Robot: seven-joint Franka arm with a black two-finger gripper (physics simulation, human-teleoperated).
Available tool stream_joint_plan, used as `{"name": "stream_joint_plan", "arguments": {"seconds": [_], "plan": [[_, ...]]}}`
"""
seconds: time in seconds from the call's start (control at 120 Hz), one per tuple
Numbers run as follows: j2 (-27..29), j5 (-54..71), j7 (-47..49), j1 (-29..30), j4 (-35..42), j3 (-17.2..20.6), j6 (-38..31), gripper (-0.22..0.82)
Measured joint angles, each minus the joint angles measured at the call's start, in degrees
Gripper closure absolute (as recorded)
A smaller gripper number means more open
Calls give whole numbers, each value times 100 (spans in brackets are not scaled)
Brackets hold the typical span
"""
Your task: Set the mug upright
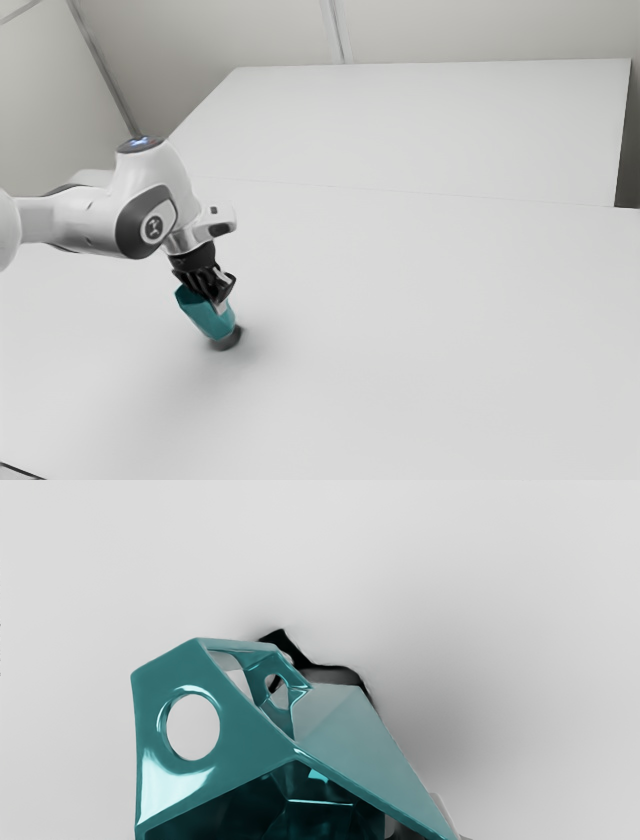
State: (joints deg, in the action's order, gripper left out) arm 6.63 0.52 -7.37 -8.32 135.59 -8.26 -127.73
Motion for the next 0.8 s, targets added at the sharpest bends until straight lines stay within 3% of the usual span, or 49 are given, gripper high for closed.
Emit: {"name": "stream_joint_plan", "arguments": {"seconds": [0.367, 0.658, 0.8], "plan": [[-254, 84, 944, 9, -4, 1, -122, 77], [-366, 57, 1322, 8, -32, 0, -231, 40], [-244, 55, 1447, 7, -239, 23, -158, 28]]}}
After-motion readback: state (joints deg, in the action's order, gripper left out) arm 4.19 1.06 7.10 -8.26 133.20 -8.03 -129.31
